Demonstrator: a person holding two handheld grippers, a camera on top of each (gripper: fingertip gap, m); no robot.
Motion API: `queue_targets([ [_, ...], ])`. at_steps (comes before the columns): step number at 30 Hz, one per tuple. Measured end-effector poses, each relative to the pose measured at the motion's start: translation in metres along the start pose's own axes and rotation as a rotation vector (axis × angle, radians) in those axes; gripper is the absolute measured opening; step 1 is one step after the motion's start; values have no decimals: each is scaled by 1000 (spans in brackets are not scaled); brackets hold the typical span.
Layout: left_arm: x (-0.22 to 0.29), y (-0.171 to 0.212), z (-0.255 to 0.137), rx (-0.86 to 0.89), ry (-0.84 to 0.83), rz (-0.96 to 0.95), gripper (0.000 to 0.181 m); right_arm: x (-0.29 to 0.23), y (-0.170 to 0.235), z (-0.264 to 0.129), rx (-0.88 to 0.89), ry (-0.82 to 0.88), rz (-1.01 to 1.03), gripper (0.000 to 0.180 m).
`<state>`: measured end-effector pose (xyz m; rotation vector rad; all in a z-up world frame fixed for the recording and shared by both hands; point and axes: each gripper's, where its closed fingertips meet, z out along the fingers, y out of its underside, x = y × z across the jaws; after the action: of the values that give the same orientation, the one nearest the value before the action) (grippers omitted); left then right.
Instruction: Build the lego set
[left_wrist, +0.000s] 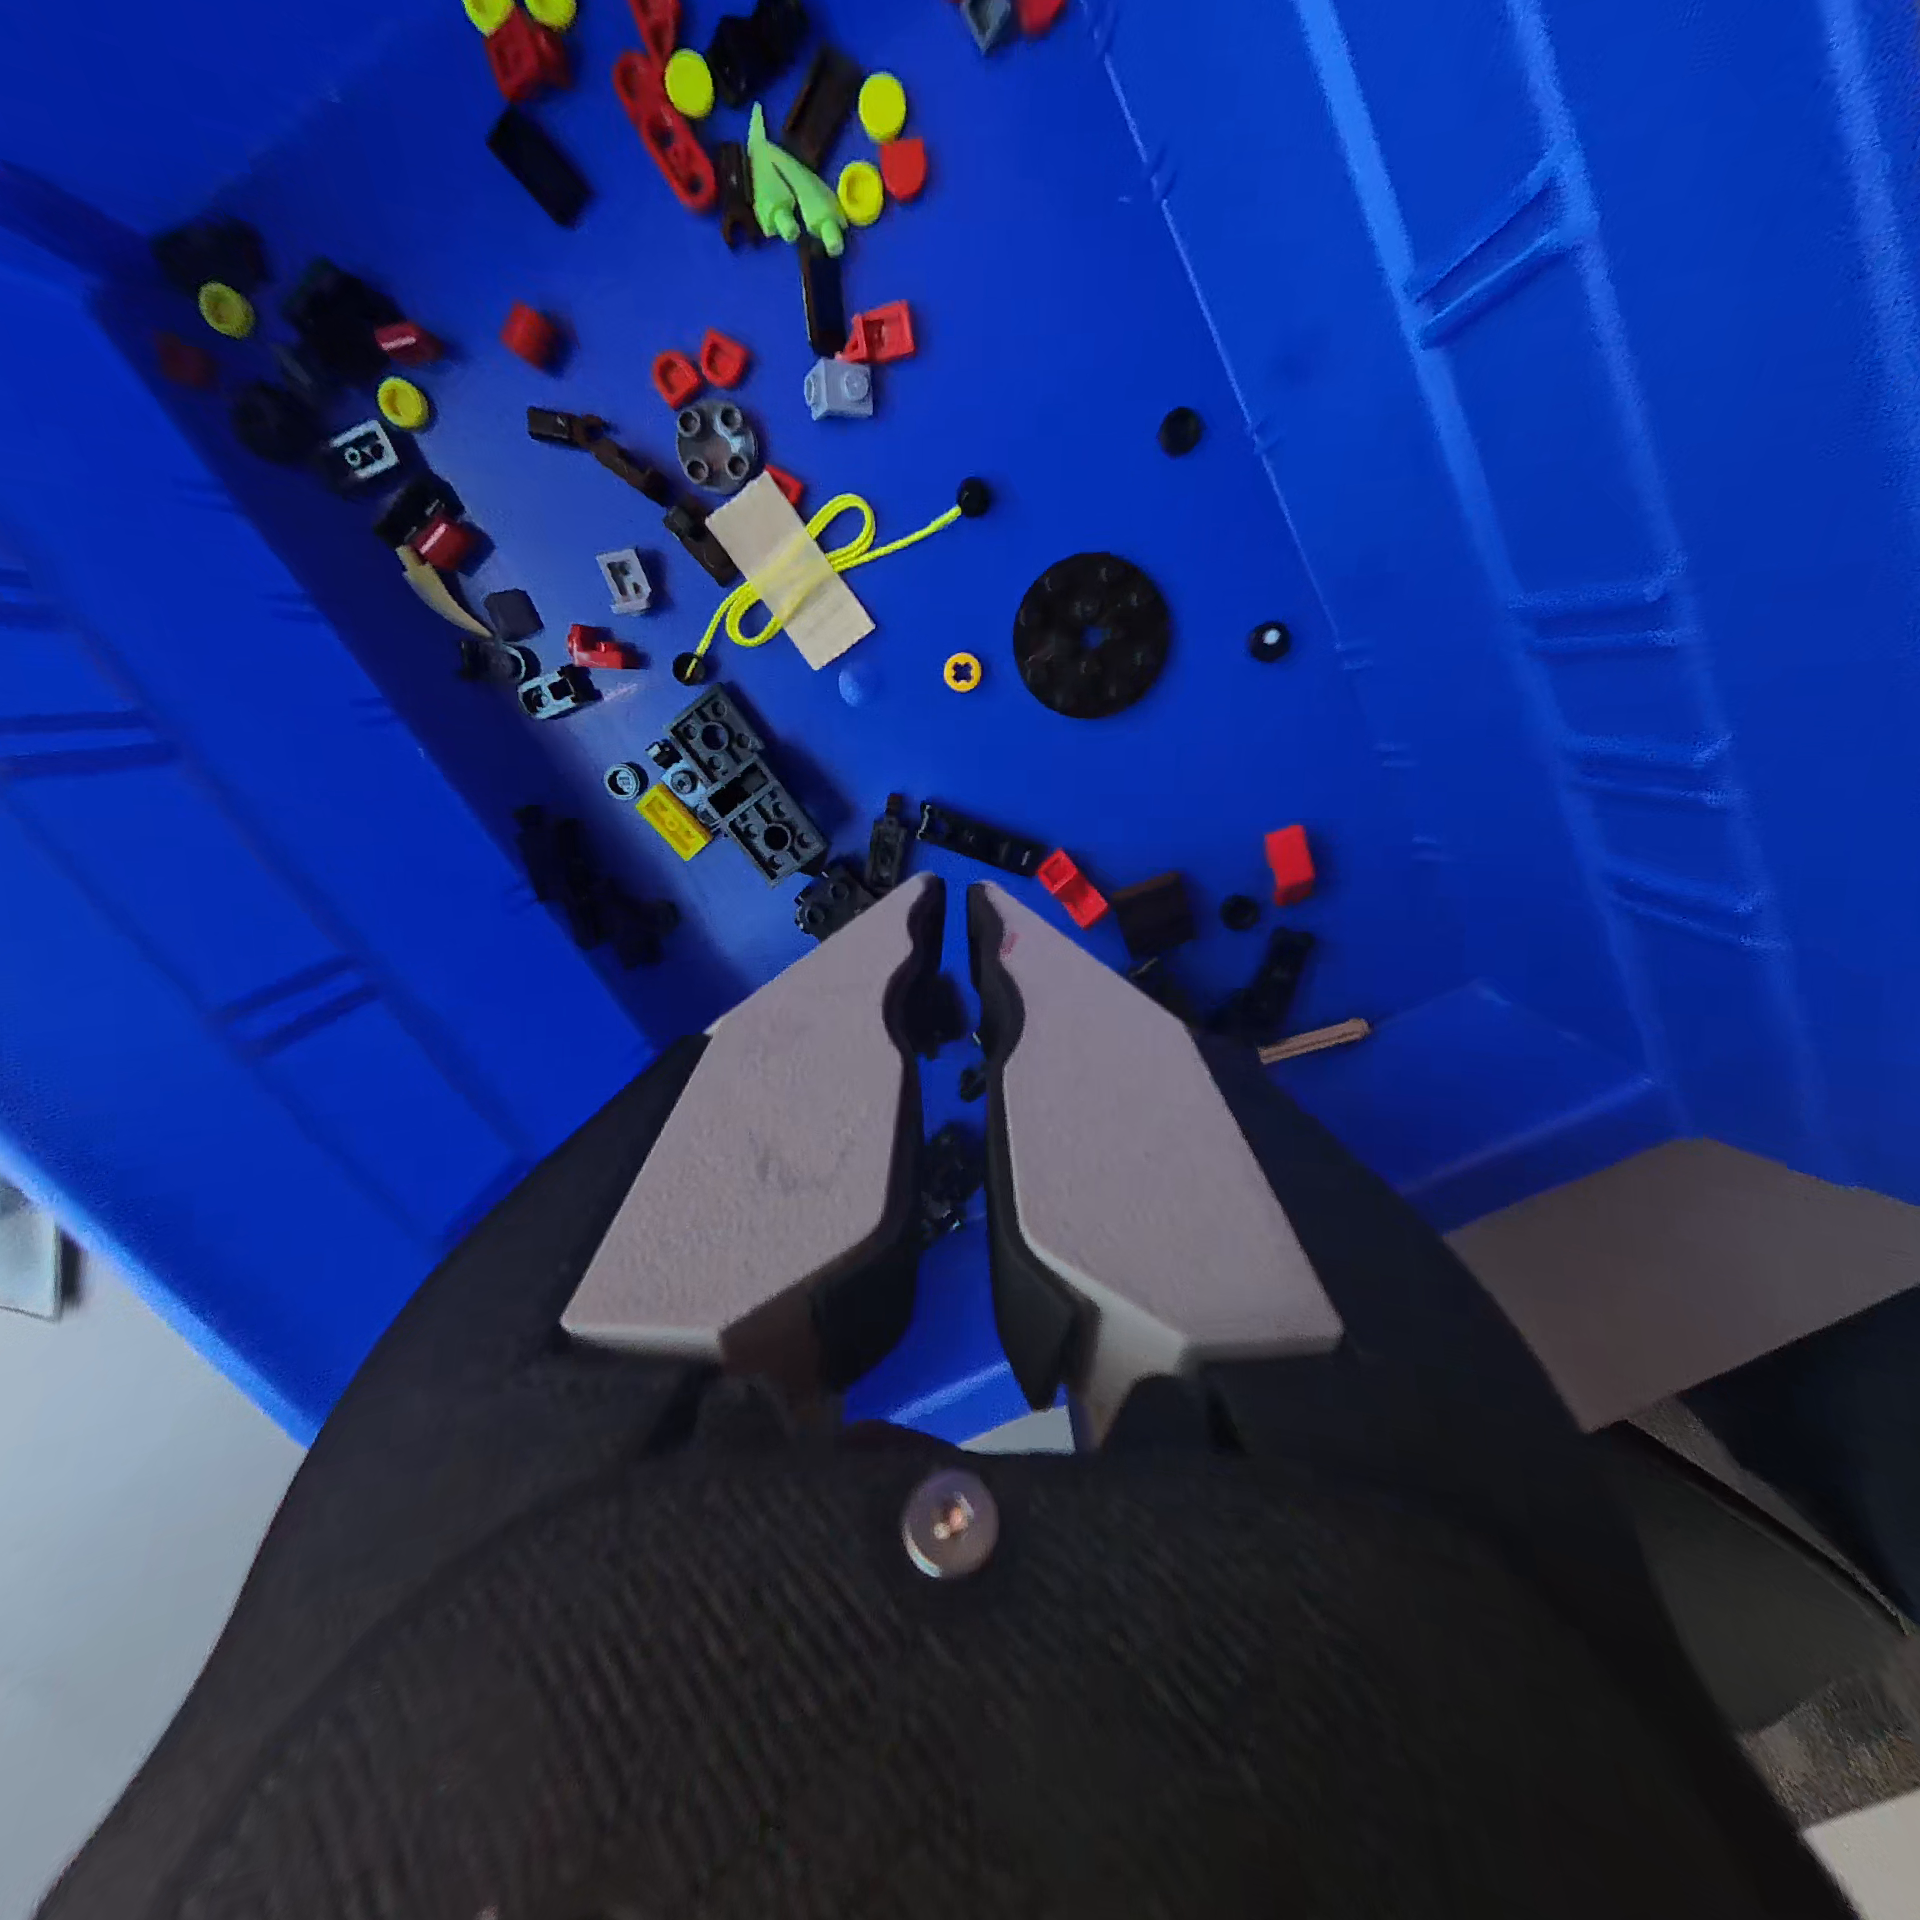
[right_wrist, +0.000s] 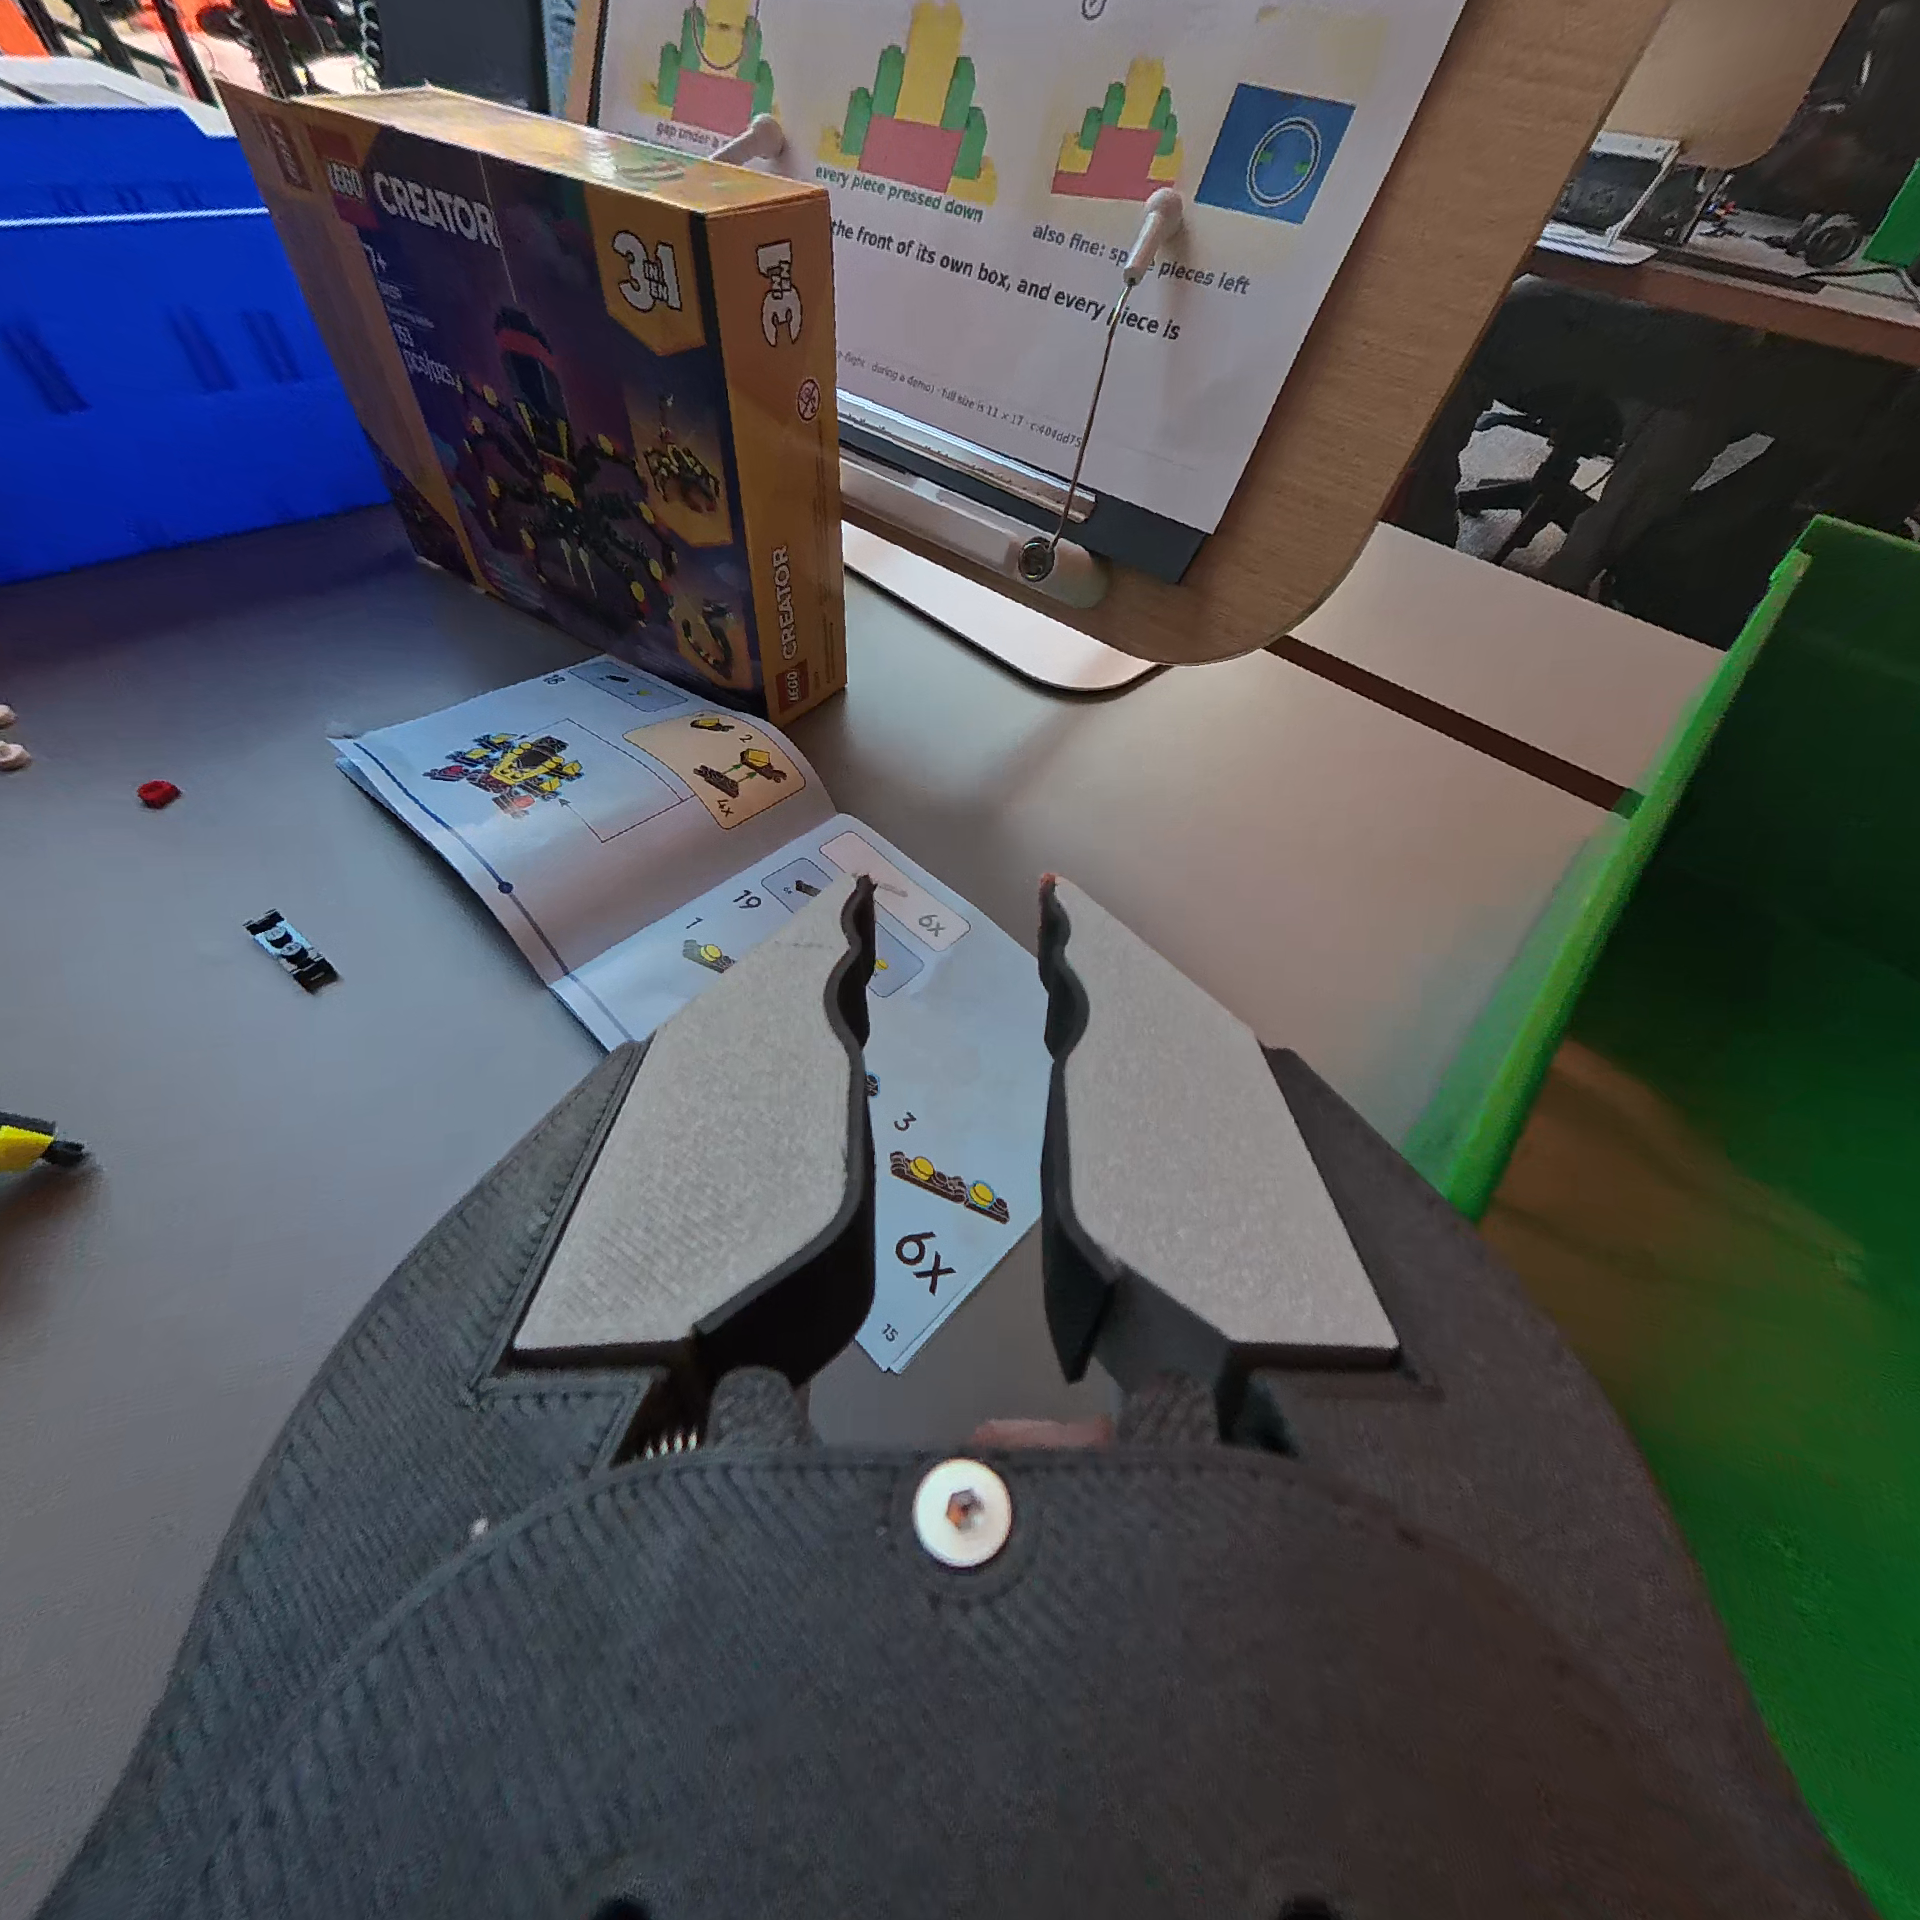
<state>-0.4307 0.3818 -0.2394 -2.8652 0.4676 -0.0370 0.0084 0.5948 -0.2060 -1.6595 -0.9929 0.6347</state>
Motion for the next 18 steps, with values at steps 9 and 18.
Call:
queue_targets([
  [9,5,1,15,6,128,-195,19,1,5,3,-16,4,7,29],
  [18,5,-3,24,22,121,-375,21,0,3,1,-10,4,7,29],
])
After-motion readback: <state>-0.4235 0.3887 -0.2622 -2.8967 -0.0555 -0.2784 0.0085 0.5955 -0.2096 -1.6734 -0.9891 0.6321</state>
